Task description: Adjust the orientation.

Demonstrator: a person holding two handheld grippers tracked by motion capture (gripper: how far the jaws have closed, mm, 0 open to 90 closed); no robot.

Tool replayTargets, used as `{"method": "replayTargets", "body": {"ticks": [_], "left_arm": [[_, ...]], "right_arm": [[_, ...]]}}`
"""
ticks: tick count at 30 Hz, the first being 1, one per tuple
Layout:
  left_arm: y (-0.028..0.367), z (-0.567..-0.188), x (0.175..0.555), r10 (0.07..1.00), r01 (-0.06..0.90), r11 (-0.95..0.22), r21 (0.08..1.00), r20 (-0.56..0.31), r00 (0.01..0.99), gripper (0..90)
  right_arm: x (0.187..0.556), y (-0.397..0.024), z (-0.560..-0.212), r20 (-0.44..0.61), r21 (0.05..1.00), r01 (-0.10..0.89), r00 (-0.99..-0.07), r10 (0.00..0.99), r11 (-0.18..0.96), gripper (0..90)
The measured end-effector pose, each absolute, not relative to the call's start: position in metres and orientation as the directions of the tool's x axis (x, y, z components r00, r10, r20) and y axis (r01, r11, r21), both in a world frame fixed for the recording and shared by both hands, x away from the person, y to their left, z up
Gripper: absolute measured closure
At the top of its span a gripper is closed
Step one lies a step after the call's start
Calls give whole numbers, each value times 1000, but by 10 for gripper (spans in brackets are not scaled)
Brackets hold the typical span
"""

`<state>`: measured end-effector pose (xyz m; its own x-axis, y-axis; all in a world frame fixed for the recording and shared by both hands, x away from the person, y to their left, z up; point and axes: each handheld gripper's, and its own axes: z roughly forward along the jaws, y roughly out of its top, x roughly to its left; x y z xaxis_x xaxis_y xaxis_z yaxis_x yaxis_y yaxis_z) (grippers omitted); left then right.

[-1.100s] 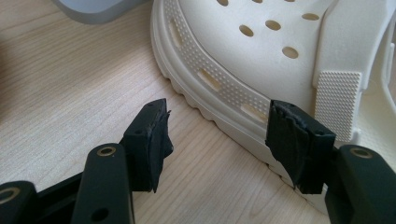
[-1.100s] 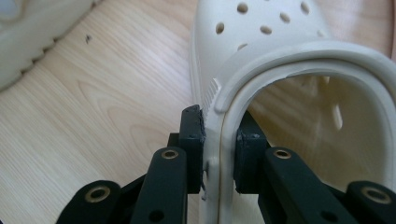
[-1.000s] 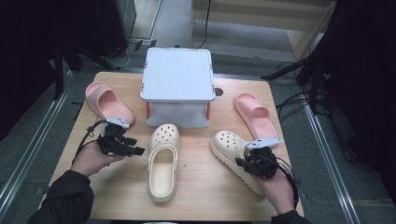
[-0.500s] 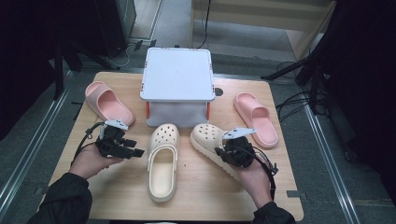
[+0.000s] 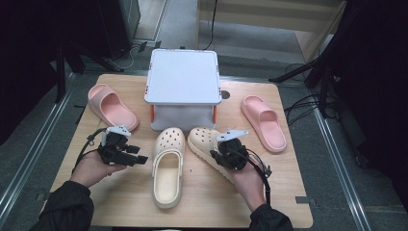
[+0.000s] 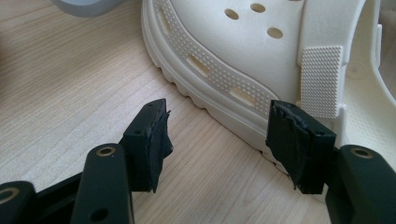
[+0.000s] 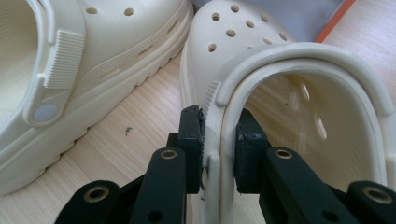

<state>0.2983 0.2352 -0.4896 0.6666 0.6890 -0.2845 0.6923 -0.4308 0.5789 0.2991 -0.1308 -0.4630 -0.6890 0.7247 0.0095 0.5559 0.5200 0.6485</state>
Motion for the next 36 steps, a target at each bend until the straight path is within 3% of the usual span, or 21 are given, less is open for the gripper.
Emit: {"method": "replayTargets", "body": {"ticks": [15, 18, 22, 26, 30, 36], "left_arm": [[234, -491, 297, 687, 684, -431, 589, -277, 671, 363], [235, -491, 297, 682, 678, -436, 592, -274, 678, 360], [236, -491, 297, 685, 679, -432, 593, -274, 675, 359], [236, -491, 298, 686, 680, -429, 594, -275, 673, 362], [235, -489, 297, 685, 678, -421, 602, -278, 673, 400], [232, -490, 297, 673, 690, -430, 582, -302, 675, 496]], "right_arm": [[287, -106, -476, 8, 633, 538, -724, 690, 557, 709], [287, -109, -474, 24, 655, 525, -733, 680, 543, 619], [284, -122, -465, 64, 673, 531, -735, 675, 515, 599], [278, -145, -451, 108, 703, 527, -743, 660, 478, 631], [277, -167, -442, 76, 723, 502, -740, 668, 474, 753], [299, -191, -454, 85, 691, 567, -680, 729, 448, 804]]}}
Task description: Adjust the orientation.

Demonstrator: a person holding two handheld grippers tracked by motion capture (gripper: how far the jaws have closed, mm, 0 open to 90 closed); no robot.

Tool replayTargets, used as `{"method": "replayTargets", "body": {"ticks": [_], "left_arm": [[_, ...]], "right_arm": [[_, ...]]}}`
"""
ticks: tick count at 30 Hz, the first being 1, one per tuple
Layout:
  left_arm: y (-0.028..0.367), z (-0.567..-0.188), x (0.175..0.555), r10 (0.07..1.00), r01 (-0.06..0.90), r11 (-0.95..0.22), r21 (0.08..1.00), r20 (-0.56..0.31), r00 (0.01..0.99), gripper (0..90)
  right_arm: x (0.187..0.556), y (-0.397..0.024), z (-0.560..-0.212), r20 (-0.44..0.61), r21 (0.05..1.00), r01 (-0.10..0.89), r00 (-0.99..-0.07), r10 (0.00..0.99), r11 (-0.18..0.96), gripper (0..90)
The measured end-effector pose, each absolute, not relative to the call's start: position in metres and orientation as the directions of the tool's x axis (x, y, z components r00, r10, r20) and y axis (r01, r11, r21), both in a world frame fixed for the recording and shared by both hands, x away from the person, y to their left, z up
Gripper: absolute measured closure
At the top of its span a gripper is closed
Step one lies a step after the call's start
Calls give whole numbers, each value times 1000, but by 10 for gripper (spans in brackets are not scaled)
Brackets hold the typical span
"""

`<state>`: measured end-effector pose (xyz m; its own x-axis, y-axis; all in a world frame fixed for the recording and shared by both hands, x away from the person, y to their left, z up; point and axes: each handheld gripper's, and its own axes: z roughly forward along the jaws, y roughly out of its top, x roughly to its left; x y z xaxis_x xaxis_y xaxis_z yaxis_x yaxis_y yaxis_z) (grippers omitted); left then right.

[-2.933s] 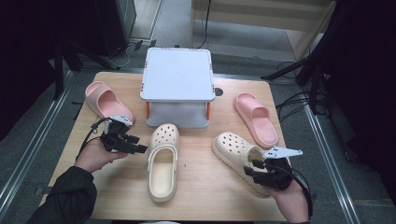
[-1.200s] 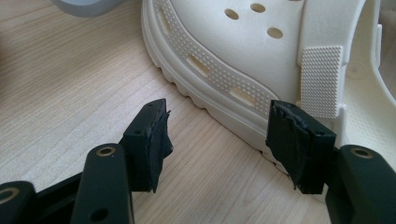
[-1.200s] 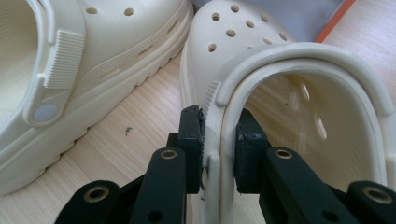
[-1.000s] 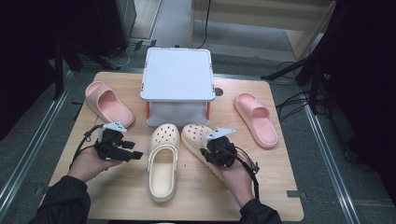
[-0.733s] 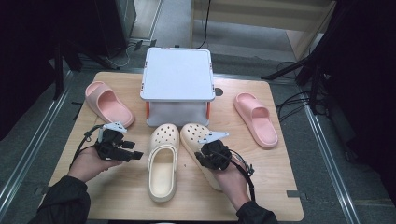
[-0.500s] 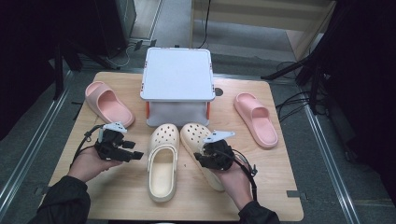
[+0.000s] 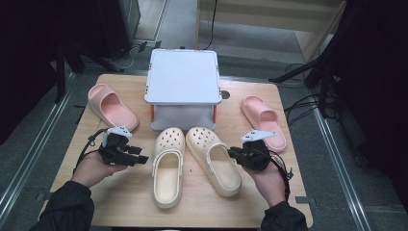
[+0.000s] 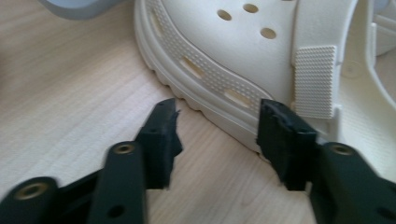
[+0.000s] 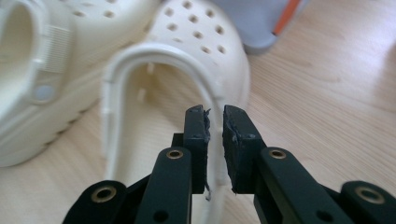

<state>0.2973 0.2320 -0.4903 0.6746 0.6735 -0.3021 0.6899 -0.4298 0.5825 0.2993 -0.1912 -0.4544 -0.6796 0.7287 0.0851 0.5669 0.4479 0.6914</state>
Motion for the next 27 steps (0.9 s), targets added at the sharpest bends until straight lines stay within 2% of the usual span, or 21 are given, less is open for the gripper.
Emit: {"method": "replayTargets", "body": {"ticks": [2, 5, 8, 11, 15, 17, 20, 23, 27], "left_arm": [[232, -490, 297, 665, 680, -441, 586, -296, 686, 596], [232, -492, 298, 662, 682, -451, 576, -297, 688, 665], [229, -495, 300, 668, 689, -453, 566, -296, 683, 664], [225, -496, 301, 666, 688, -457, 564, -296, 685, 650], [221, -496, 302, 657, 678, -474, 562, -286, 697, 640], [220, -497, 302, 660, 677, -473, 564, -283, 696, 643], [219, -498, 303, 659, 679, -473, 561, -286, 695, 653], [217, -500, 305, 664, 684, -475, 554, -285, 691, 652], [214, -502, 306, 662, 682, -484, 548, -281, 695, 649]], "right_arm": [[307, -194, -461, 87, 671, 589, -665, 742, 450, 800], [315, -197, -468, 123, 668, 606, -662, 739, 432, 759], [318, -199, -468, 118, 679, 598, -661, 741, 425, 773], [318, -205, -464, 170, 695, 615, -643, 746, 372, 781], [318, -212, -463, 191, 691, 618, -656, 731, 375, 766], [318, -218, -459, 205, 707, 616, -649, 732, 348, 799], [320, -222, -463, 171, 682, 635, -620, 766, 362, 831], [325, -214, -475, 119, 627, 654, -618, 777, 424, 814], [330, -200, -484, 84, 607, 645, -633, 770, 464, 816]]}}
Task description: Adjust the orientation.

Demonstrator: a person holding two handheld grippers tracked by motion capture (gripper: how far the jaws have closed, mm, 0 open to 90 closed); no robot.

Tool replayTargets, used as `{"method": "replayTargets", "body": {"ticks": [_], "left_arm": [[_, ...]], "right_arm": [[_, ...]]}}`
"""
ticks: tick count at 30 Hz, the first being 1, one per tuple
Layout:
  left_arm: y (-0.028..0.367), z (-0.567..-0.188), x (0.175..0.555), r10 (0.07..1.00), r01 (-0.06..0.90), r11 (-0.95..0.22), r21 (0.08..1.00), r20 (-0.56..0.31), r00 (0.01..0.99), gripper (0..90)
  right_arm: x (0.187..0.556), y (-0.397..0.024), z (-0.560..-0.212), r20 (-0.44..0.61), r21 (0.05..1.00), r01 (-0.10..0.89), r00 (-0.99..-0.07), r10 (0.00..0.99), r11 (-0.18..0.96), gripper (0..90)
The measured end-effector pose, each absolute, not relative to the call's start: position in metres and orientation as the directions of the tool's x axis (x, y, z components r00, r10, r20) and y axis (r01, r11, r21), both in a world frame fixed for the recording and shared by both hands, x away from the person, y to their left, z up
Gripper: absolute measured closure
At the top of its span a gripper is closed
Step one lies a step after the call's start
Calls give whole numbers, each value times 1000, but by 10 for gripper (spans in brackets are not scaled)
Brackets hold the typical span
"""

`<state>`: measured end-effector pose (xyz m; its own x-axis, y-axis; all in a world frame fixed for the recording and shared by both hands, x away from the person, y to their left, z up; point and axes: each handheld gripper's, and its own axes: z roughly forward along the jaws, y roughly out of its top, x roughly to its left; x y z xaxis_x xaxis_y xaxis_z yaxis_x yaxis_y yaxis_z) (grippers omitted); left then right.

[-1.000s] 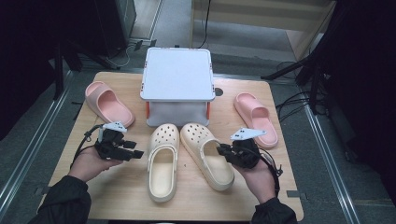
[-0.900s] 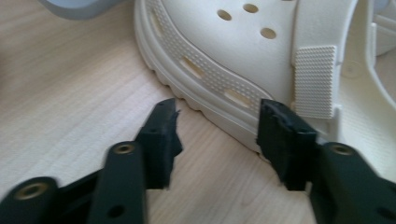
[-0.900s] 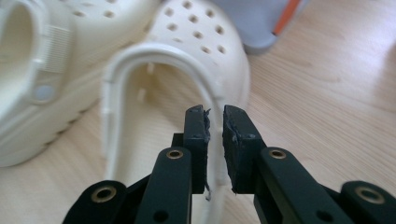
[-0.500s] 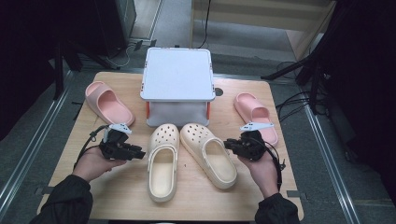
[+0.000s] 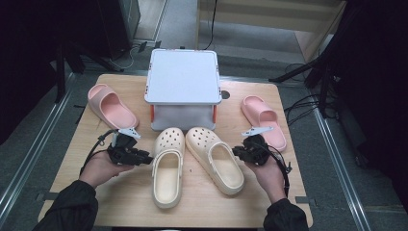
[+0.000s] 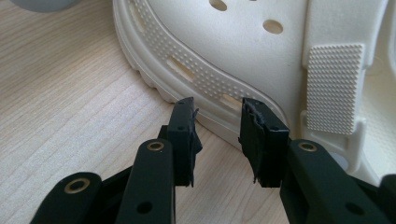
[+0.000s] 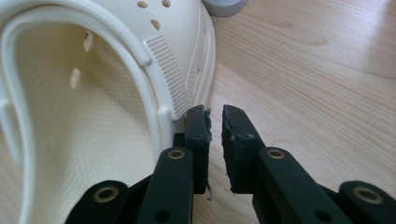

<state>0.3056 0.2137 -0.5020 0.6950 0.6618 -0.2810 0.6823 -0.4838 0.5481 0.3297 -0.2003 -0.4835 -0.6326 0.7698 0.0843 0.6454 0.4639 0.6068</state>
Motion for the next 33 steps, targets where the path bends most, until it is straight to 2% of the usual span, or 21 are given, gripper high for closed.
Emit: {"method": "replayTargets", "body": {"ticks": [33], "left_arm": [[213, -503, 306, 670, 695, -468, 546, -294, 682, 629]], "right_arm": [[324, -172, -492, 113, 576, 633, -688, 717, 517, 774]]}}
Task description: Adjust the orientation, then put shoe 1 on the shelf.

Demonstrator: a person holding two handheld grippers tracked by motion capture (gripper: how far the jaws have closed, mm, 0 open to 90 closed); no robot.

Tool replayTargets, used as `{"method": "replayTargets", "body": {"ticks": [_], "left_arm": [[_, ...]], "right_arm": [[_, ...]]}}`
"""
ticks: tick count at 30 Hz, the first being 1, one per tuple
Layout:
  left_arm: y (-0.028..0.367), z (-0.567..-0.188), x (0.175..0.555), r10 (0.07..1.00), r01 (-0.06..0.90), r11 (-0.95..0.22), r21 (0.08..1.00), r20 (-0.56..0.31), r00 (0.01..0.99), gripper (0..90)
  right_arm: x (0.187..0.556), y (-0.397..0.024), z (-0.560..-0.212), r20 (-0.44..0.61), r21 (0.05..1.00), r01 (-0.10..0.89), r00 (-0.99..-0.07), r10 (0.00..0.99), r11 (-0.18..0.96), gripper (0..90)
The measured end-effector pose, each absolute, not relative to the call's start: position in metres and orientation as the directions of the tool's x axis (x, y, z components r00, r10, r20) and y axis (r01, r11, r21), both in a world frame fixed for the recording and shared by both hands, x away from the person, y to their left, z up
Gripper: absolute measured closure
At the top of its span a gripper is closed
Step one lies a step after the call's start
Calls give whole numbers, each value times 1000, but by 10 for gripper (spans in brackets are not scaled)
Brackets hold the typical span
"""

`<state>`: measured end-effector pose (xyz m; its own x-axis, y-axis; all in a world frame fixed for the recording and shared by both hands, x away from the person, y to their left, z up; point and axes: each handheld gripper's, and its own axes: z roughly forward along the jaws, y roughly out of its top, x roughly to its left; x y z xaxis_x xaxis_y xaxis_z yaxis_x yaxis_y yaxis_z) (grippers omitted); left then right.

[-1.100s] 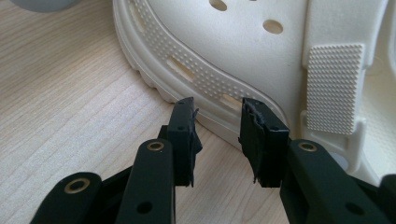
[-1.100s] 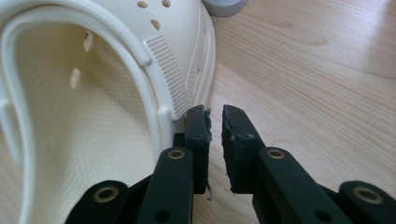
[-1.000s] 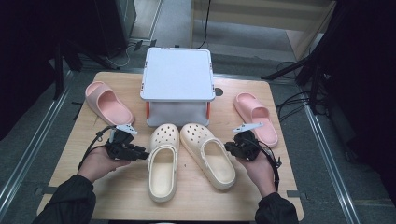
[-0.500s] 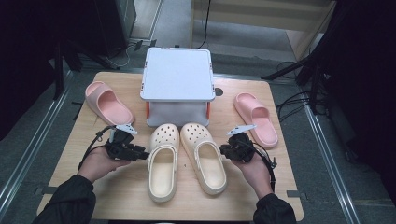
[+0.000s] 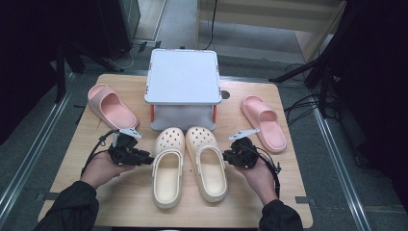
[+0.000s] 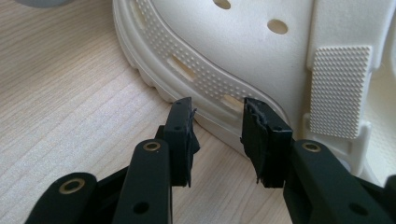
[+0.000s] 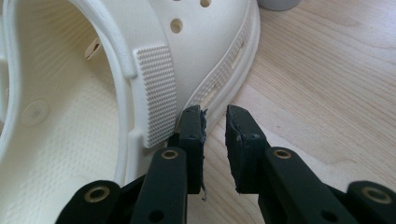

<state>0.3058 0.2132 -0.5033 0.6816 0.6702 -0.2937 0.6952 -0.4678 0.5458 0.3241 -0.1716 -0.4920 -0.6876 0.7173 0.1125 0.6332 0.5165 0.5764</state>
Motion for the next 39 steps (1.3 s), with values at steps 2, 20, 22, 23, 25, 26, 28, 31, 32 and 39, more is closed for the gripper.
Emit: {"method": "replayTargets", "body": {"ticks": [2, 20, 22, 23, 25, 26, 28, 31, 32, 39], "left_arm": [[213, -503, 305, 672, 698, -461, 547, -299, 678, 630], [200, -504, 301, 638, 688, -478, 546, -323, 699, 644], [203, -504, 302, 636, 688, -481, 544, -324, 701, 631], [204, -503, 302, 640, 688, -474, 550, -322, 698, 624], [209, -500, 305, 651, 687, -457, 565, -314, 691, 628], [212, -498, 306, 659, 688, -440, 577, -313, 684, 634], [217, -492, 307, 672, 687, -419, 594, -305, 674, 653], [223, -482, 309, 689, 697, -372, 612, -321, 649, 667], [225, -476, 312, 691, 696, -363, 620, -323, 647, 674], [223, -450, 320, 677, 668, -355, 654, -313, 666, 716]], "right_arm": [[324, -170, -492, 116, 576, 631, -693, 712, 520, 774], [321, -162, -495, 138, 577, 625, -709, 691, 526, 771], [321, -163, -495, 149, 573, 634, -704, 695, 519, 765], [321, -164, -495, 143, 576, 631, -704, 695, 520, 756], [321, -165, -493, 145, 589, 630, -699, 700, 507, 747], [321, -167, -490, 152, 603, 628, -696, 701, 492, 748], [319, -170, -484, 161, 631, 624, -686, 709, 461, 747], [311, -172, -473, 172, 671, 604, -691, 703, 430, 736], [308, -172, -470, 167, 684, 591, -698, 696, 428, 733], [281, -162, -450, 233, 756, 556, -722, 652, 346, 611]]}}
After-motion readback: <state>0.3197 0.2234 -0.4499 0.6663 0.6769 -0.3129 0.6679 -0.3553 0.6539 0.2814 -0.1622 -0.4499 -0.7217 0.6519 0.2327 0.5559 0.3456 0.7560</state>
